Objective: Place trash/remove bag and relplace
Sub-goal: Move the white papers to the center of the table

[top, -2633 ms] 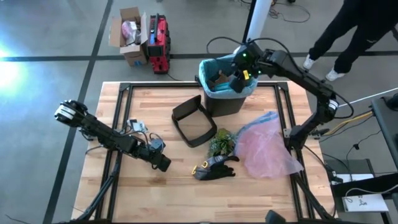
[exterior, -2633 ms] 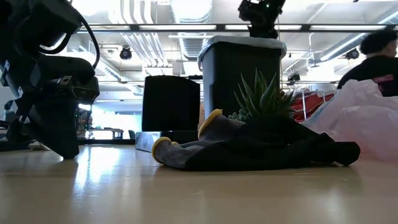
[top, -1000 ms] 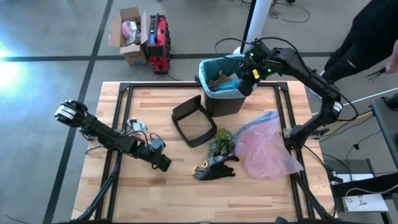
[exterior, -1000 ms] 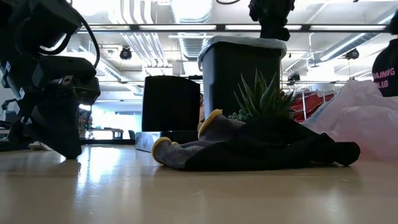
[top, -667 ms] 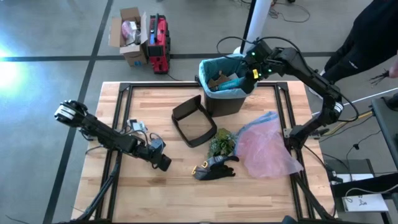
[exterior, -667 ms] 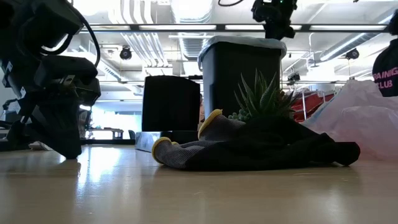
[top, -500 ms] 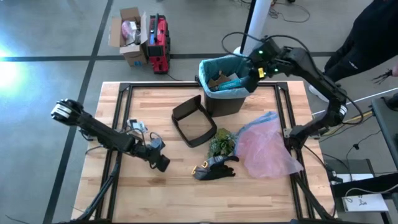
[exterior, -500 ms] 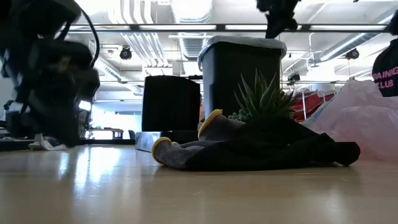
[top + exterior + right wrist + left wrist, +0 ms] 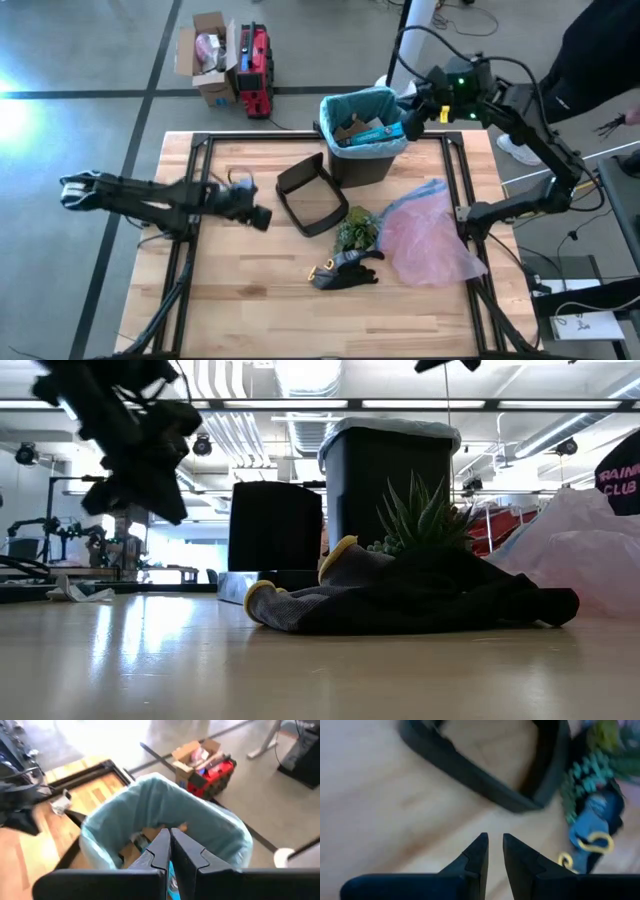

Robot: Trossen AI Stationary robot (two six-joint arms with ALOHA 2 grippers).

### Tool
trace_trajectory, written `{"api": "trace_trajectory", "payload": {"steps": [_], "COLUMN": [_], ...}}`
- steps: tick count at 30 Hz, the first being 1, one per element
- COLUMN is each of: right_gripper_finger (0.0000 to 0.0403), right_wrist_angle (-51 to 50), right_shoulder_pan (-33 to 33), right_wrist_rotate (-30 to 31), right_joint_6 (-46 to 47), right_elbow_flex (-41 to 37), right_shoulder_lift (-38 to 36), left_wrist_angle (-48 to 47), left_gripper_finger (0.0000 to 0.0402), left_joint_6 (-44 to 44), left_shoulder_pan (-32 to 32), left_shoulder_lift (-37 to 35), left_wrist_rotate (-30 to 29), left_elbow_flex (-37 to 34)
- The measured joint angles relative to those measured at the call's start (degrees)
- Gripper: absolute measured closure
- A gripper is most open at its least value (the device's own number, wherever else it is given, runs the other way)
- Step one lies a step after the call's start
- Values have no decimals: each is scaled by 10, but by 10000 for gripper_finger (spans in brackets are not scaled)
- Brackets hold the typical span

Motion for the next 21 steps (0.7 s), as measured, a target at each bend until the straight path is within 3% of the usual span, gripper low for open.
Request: {"api": "trace_trajectory", "payload": {"steps": [10, 15, 21], "right_gripper_finger": [400, 400, 400], "right_wrist_angle": [-9, -13, -47], "right_shoulder_pan": [47, 88, 135], "right_wrist_rotate": [0, 1, 1], "right_joint_6": [2, 23, 45], "right_elbow_flex": [-3, -3, -6], "right_shoulder_lift": [5, 1, 0], "left_wrist_angle": [-255, -386, -417], "left_gripper_finger": [358, 358, 358], "left_joint_6": [189, 290, 374], "left_shoulder_pan": [292, 415, 481], "left_shoulder_lift": [61, 114, 179], "left_wrist_rotate": [136, 133, 92], "left_elbow_flex": [123, 151, 139]}}
